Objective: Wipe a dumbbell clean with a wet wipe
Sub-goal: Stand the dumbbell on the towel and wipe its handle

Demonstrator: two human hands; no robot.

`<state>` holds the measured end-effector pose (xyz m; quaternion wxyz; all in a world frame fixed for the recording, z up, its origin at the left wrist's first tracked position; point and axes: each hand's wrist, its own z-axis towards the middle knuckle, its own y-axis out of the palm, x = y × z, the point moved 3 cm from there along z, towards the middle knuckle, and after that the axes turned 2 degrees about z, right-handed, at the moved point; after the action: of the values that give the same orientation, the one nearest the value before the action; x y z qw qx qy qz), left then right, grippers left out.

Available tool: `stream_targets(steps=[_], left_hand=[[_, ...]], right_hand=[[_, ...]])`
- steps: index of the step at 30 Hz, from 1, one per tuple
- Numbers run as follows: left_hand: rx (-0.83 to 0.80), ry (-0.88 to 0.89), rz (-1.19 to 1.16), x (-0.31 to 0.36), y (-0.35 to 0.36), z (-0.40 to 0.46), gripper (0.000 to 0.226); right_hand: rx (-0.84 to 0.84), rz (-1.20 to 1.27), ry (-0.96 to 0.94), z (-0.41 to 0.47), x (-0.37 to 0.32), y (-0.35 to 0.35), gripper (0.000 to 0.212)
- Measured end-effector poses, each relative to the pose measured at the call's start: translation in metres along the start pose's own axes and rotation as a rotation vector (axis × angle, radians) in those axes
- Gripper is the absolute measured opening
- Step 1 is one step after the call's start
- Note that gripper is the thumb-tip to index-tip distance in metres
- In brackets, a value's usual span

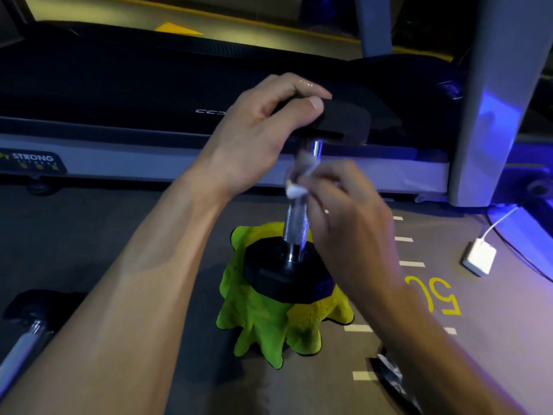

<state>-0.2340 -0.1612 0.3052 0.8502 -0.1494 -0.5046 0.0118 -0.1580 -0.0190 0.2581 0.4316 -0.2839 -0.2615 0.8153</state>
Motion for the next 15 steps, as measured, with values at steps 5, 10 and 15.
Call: stream_targets(steps=[5, 10, 15], left_hand=[[-0.002, -0.004, 0.012, 0.0, -0.002, 0.0, 0.023], [0.008, 0.004, 0.002, 0.0, 0.001, 0.0, 0.022], [0.012, -0.006, 0.003, 0.0, -0.001, 0.001, 0.022]], right_hand=[[0.025, 0.001, 0.002, -0.006, 0.001, 0.005, 0.024], [0.042, -0.034, -0.045, 0.001, 0.005, 0.004, 0.02], [-0.043, -0.016, -0.017, -0.01, 0.0, 0.009, 0.03]])
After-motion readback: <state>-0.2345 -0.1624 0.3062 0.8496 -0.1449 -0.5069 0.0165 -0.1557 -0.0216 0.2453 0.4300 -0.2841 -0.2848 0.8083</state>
